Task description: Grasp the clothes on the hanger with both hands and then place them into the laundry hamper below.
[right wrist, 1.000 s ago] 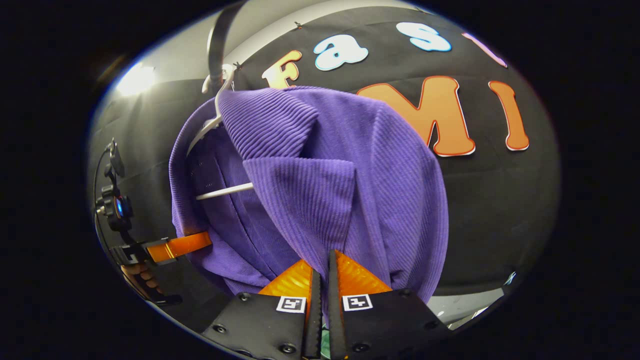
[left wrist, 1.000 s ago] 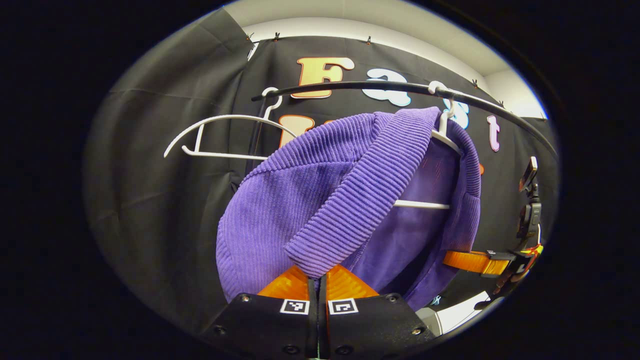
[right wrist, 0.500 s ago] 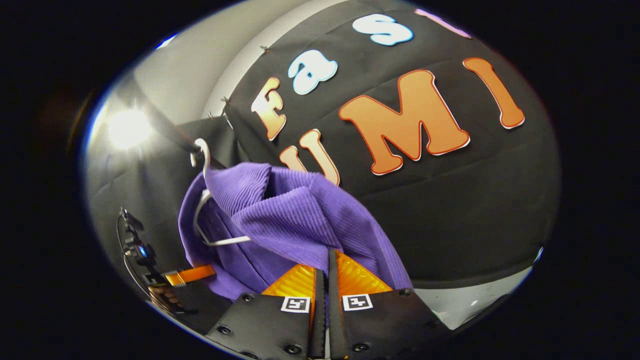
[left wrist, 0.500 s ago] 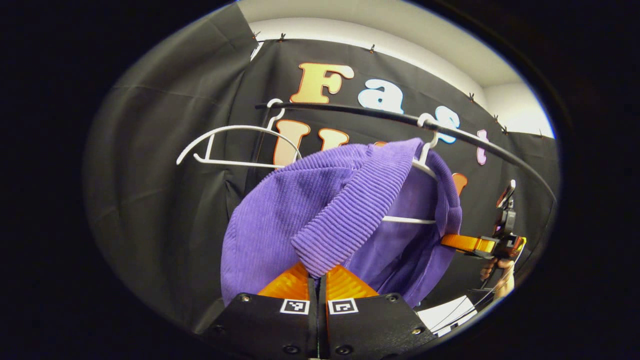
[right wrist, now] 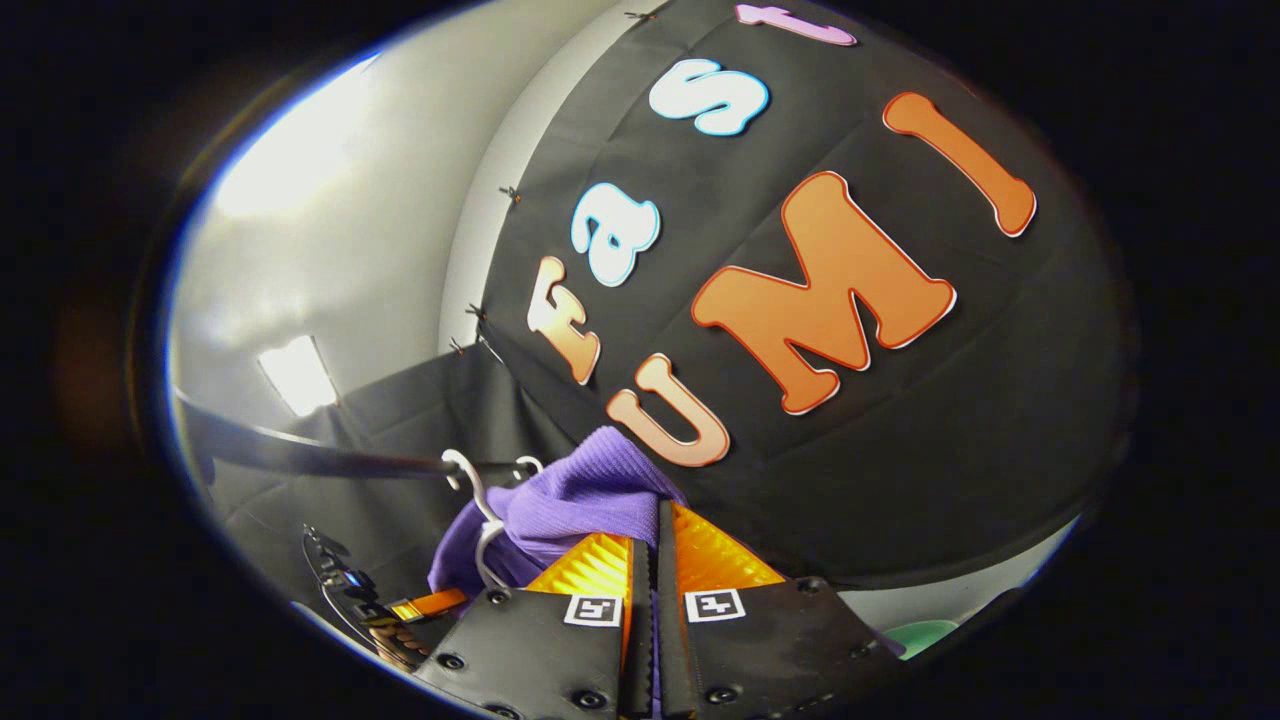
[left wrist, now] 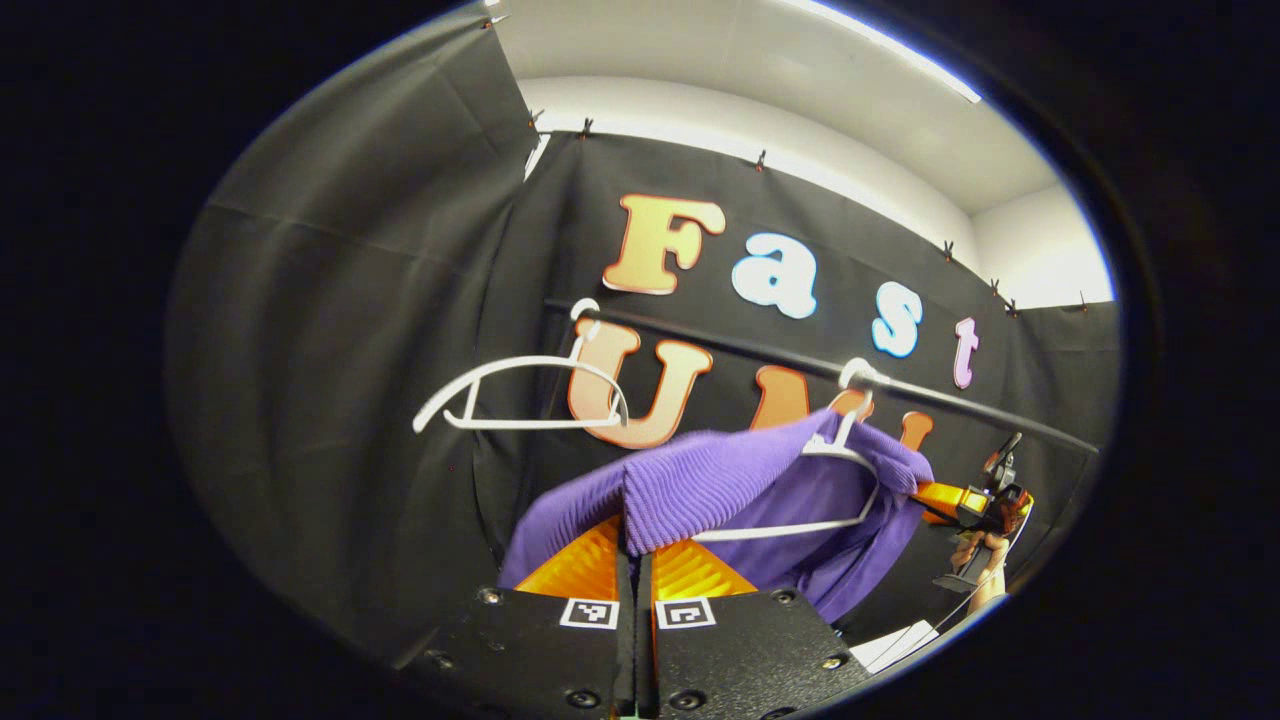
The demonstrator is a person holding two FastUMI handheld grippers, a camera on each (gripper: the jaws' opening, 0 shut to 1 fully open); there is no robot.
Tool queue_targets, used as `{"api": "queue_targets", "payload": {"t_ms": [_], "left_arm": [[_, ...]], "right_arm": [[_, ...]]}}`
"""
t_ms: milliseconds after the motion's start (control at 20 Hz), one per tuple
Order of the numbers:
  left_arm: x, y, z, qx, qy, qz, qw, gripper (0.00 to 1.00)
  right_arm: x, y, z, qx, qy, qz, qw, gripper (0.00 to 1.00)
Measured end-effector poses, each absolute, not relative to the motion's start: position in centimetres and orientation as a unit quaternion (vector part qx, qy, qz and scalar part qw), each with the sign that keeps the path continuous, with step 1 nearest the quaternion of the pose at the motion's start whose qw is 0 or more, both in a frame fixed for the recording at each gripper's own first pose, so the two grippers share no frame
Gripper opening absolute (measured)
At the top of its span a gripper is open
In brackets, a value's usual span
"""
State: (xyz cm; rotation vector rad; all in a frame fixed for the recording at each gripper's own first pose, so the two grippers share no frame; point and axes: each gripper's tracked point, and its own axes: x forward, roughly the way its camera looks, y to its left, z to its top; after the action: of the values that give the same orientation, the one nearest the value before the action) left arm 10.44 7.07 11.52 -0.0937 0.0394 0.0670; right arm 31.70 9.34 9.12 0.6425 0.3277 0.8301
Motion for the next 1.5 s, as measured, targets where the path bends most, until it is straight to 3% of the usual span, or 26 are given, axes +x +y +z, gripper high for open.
{"api": "queue_targets", "payload": {"t_ms": [400,450,500,950,1500], "left_arm": [[12.4,8.0,16.1,-0.038,-0.01,0.009,0.999,0.01],[12.7,8.2,16.4,-0.041,-0.009,0.004,0.999,0.01],[13.0,8.5,16.5,-0.042,-0.007,0.001,0.999,0.01],[16.2,10.0,15.8,-0.039,0.024,-0.019,0.999,0.01],[20.5,11.1,10.1,-0.041,0.092,-0.014,0.995,0.0]], "right_arm": [[35.7,9.0,13.7,0.301,0.129,0.389,0.861,0.11],[36.6,8.7,14.6,0.308,0.128,0.381,0.862,0.01],[36.7,9.2,14.0,0.307,0.131,0.381,0.862,0.07],[39.2,9.6,17.1,0.251,0.112,0.384,0.882,0.07],[43.3,8.4,10.7,0.237,0.158,0.342,0.895,0.07]]}}
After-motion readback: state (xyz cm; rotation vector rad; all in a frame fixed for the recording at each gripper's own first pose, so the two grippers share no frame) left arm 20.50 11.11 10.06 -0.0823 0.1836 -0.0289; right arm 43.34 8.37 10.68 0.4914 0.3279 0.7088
